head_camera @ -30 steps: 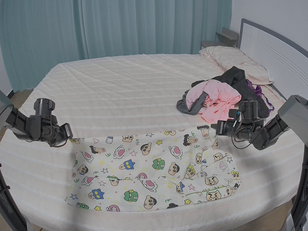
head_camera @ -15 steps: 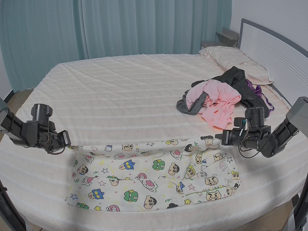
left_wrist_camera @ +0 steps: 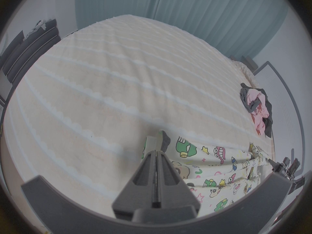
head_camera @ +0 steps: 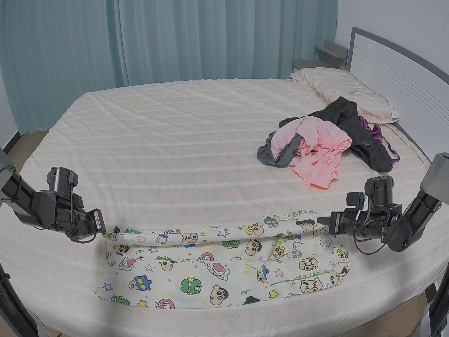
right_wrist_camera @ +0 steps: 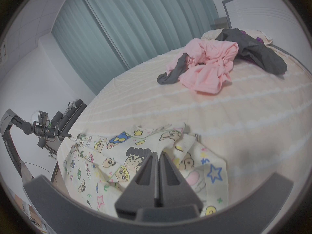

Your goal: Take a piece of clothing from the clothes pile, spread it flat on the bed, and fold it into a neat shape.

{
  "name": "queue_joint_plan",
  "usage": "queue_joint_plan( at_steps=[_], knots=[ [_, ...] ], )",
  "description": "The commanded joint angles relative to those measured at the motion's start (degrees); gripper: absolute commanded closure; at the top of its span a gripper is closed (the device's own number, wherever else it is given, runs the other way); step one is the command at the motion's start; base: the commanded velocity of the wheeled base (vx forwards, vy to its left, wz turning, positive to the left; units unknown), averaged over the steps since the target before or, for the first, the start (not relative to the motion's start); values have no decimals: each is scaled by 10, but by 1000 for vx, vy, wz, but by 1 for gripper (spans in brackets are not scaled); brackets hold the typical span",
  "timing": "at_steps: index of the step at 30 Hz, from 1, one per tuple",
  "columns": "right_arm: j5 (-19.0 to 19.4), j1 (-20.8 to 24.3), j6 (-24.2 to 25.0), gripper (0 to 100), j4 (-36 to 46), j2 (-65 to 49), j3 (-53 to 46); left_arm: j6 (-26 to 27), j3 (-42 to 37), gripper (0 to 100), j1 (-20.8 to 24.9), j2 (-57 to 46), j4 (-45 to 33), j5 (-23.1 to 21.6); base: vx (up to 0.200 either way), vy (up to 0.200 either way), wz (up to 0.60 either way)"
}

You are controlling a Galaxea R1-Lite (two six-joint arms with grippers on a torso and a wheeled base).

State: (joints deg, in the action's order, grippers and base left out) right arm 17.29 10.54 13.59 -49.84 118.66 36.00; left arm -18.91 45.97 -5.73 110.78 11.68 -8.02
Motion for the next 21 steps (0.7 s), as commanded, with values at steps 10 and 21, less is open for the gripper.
queue_joint_plan(
  at_steps=[10, 21],
  knots=[
    [5, -1, -1, 100, -15, 10, -66, 16, -48, 100, 0, 5, 3, -2, 0, 0, 0],
    [3, -4, -1, 100, -124, 46, -125, 34, -93, 100, -1, 23, 61, -1, 0, 0, 0]
  ],
)
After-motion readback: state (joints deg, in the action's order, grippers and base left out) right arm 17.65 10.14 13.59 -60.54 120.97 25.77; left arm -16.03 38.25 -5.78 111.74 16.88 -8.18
